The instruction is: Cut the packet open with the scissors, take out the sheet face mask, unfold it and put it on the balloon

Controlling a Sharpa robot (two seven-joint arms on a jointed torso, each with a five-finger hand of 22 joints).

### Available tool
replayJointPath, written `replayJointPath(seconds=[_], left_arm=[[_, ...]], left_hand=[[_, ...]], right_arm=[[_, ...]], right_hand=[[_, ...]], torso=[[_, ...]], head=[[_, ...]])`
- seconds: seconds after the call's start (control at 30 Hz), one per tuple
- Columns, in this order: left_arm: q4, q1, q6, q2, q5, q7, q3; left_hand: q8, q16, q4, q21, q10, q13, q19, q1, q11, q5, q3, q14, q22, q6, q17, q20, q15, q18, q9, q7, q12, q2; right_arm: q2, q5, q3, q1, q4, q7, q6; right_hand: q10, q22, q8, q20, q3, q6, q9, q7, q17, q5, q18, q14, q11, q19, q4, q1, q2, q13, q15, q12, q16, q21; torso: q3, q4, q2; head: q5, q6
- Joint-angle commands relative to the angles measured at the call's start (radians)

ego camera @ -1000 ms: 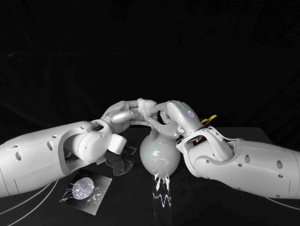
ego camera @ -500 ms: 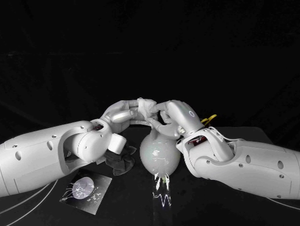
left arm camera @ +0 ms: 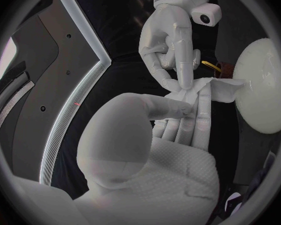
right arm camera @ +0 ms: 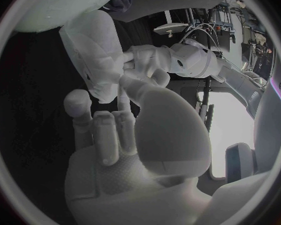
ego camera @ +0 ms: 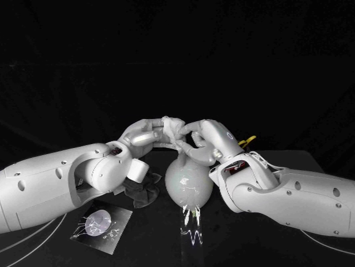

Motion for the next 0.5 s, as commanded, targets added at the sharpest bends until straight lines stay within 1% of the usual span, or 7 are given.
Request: replayJointPath(seconds=[0.03, 0.3, 0.5], left_arm=[[-0.001, 0.001, -0.013, 0.001, -0.032, 0.010, 0.001], [-0.005, 0.001, -0.022, 0.000, -0.054, 0.008, 0.001], [-0.008, 0.001, -0.025, -0.001, -0.076, 0.007, 0.001]], left_hand=[[0.006, 0.003, 0.002, 0.000, -0.002, 0.000, 0.003, 0.003, 0.002, 0.004, 0.000, 0.070, -0.001, -0.004, 0.001, 0.000, -0.062, 0.019, -0.001, 0.109, -0.003, 0.006], [0.007, 0.004, 0.002, 0.001, -0.001, 0.000, 0.005, 0.003, 0.002, 0.010, 0.000, 0.073, -0.001, -0.003, 0.003, -0.001, -0.063, 0.020, -0.001, 0.109, -0.003, 0.005], [0.008, 0.005, 0.002, 0.002, -0.001, 0.000, 0.006, 0.003, 0.002, 0.011, 0.000, 0.074, -0.001, -0.003, 0.004, -0.001, -0.063, 0.020, -0.001, 0.108, -0.003, 0.005]], right_arm=[[-0.004, 0.116, 0.001, 0.000, 0.004, 0.060, -0.046], [-0.017, 0.178, 0.005, 0.000, 0.010, 0.104, -0.051], [-0.028, 0.227, 0.013, 0.000, 0.005, 0.138, -0.054]], right_hand=[[0.099, 0.000, 0.007, -0.001, 0.007, 0.008, 0.003, 0.000, 0.263, 0.003, -0.007, 0.106, -0.008, 0.001, -0.001, -0.004, 0.010, 0.244, -0.007, 0.003, 0.007, -0.003], [0.100, -0.001, 0.008, -0.002, 0.009, 0.008, 0.004, 0.000, 0.263, 0.003, -0.007, 0.106, -0.008, 0.000, -0.001, -0.005, 0.011, 0.247, -0.007, 0.007, 0.007, -0.005], [0.100, 0.000, 0.008, -0.002, 0.010, 0.007, 0.004, 0.000, 0.263, 0.003, -0.007, 0.106, -0.008, 0.001, -0.001, -0.006, 0.012, 0.248, -0.007, 0.009, 0.007, -0.003]], torso=[[-0.0005, -0.0001, 0.000], [-0.0005, 0.0005, 0.000], [-0.0005, 0.0003, -0.001]], head=[[0.000, 0.001], [0.000, 0.003], [0.001, 0.004]])
